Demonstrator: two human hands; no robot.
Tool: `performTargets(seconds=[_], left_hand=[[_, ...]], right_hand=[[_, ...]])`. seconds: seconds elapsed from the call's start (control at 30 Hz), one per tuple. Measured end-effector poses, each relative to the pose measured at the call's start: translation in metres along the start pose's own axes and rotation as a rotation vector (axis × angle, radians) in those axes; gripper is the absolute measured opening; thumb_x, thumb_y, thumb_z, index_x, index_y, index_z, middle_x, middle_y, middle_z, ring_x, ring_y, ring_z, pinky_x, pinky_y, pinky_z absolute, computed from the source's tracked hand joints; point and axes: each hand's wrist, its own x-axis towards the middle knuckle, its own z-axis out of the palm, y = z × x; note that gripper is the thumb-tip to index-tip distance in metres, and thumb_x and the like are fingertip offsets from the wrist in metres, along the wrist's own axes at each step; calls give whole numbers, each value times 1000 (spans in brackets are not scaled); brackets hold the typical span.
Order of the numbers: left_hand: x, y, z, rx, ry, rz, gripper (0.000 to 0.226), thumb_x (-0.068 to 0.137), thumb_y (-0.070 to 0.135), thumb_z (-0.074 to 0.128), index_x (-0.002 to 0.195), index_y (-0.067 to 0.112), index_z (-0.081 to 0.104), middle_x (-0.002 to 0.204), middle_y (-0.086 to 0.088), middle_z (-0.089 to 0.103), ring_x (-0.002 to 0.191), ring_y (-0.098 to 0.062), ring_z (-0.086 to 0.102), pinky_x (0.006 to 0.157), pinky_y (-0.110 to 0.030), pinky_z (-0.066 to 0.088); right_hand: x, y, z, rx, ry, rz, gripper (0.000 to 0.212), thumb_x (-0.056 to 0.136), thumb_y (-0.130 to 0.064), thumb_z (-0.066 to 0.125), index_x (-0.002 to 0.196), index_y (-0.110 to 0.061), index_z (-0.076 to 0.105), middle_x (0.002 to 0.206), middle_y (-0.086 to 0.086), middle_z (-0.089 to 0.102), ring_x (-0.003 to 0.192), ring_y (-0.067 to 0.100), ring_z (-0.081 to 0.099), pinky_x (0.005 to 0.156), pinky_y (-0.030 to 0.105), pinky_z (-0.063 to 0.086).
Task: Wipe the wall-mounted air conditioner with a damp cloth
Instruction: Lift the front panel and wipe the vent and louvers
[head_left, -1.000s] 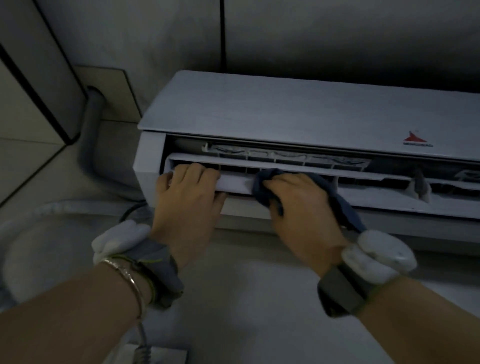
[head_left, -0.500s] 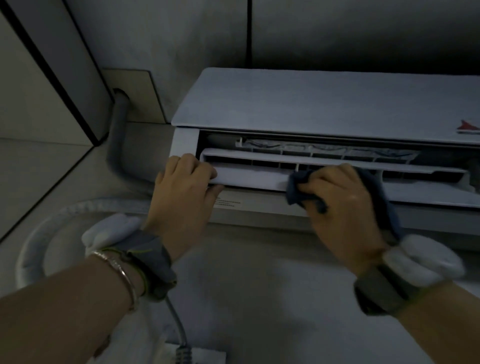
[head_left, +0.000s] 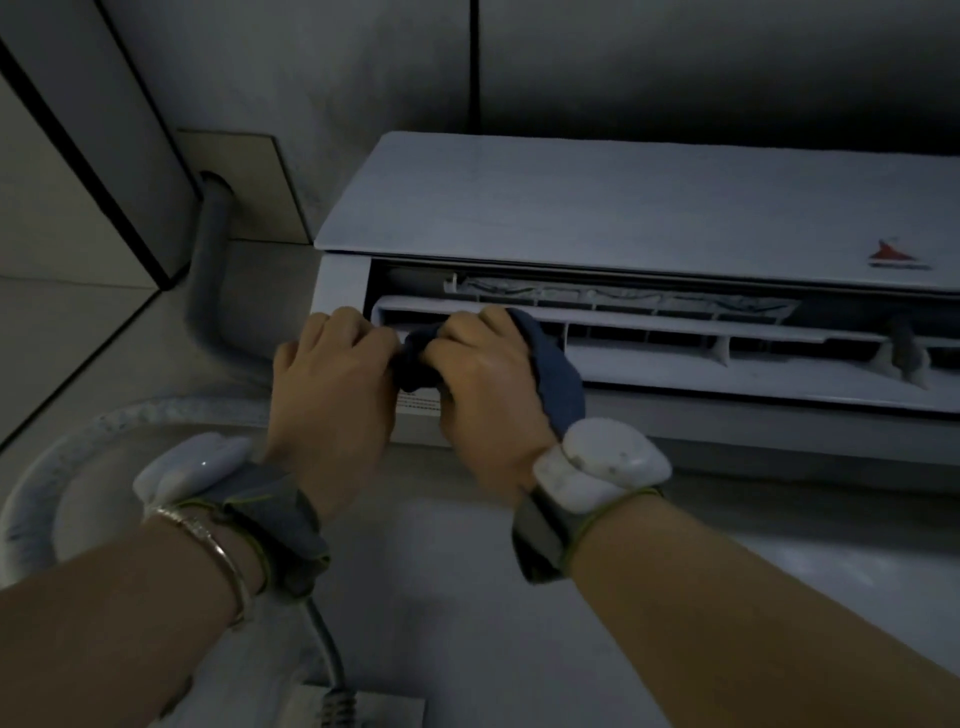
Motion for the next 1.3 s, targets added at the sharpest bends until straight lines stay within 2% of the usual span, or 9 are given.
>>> performTargets(seconds=[0.1,0.23,0.4,0.6,0.8,0.93,1.1,1.23,1.3], left_hand=[[0,0,1,0,11,-10,13,74,6,74,79,-3,66,83,-26,60,84,-44,57,68,-50,44],[1,-1,0,6,7,-19,14,77,9,72,81,-3,67,86,-24,61,88,-43,56,74,-51,43],[3,0,-4,34,5,0,14,77,10,72,82,-3,67,86,-25,61,89,-43,56,73,-51,43],[5,0,-6,28,-11,4,17,76,12,73,76,-2,64,83,-24,61,88,-41,57,73,-49,42],[4,-7,-6,-43,43,-51,27,72,23,76,71,4,58,76,-18,60,81,-37,57,69,-45,43],[4,-9,-3,-51,53,-72,29,72,29,75,75,5,59,80,-17,61,86,-36,57,70,-45,42],[1,-11,0,-114,69,-128,28,77,33,70,81,7,58,88,-14,61,92,-33,53,76,-43,38],[0,-8,1,-176,87,-176,29,76,32,71,82,7,58,88,-14,60,92,-33,53,78,-43,38],[-1,-7,1,-201,94,-196,29,76,31,71,83,6,58,89,-14,60,93,-33,53,79,-43,38]], right_hand=[[-13,22,-13,-2,-3,-2,19,63,4,58,71,-11,68,70,13,65,65,32,58,64,39,50],[-37,54,-34,-76,12,20,23,69,0,57,77,-21,64,77,5,65,70,28,56,67,39,51],[-56,77,-61,-166,42,97,14,62,6,63,72,-4,66,73,14,66,67,32,57,63,37,49],[-66,69,-69,-187,67,272,21,58,18,69,72,3,66,76,21,67,71,39,60,69,30,36],[-30,25,-37,-121,-110,207,17,69,7,62,84,2,68,85,21,71,80,38,63,73,42,53],[-7,4,-19,-199,-332,242,29,88,-16,45,111,-4,57,116,15,61,108,29,47,95,37,33],[-14,3,-26,-492,-375,341,40,87,-38,42,110,-7,50,113,13,58,112,29,41,80,37,34],[-25,3,-38,-551,-282,298,26,75,-29,59,83,-5,60,82,14,66,94,32,53,64,33,24],[-18,1,-37,-522,-332,342,25,79,-30,55,85,-5,57,85,13,64,101,31,49,67,33,21]])
